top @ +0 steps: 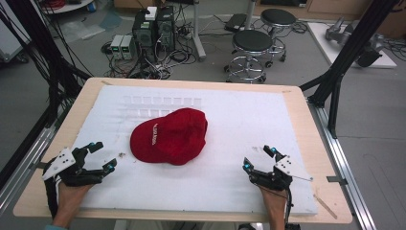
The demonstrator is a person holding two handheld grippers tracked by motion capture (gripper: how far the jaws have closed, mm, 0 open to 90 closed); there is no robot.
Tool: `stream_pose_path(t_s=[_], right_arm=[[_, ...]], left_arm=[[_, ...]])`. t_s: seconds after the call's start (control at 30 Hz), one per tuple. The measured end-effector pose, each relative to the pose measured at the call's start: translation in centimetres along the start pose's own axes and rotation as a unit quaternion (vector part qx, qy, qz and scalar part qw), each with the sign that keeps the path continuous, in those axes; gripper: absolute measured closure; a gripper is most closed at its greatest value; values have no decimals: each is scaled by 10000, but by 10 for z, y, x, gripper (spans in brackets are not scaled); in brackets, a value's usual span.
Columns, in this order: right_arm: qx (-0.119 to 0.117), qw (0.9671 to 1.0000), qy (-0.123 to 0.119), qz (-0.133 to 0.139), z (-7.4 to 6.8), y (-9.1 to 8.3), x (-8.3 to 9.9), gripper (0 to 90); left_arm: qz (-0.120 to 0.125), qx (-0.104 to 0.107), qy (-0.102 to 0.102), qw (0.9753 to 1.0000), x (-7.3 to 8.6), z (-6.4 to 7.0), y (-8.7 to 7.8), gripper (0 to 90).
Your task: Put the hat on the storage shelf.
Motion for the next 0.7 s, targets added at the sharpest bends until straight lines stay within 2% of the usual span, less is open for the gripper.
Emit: stream_pose_path(t_s=[0.23,0.5,0.7], right_arm=[[6,10000,-4,-4,0,0,0,106],[2,10000,8,-7,0,0,0,105],[-3,10000,31,-12,0,0,0,105]], left_arm=[[-143,176,-10,9997,-1,1,3,135],[-176,244,138,9995,-23,2,10,131],[-444,388,343,9977,-38,3,20,131]])
Point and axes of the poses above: each handheld gripper's, and its own axes: y roughly forward along the jaws, x roughly out of its underside, z roughly to its right, the point moved 8 cm from there along y, roughly forward along the jaws, and after that the axes turned 7 degrees about x, right-handed, at the moved point
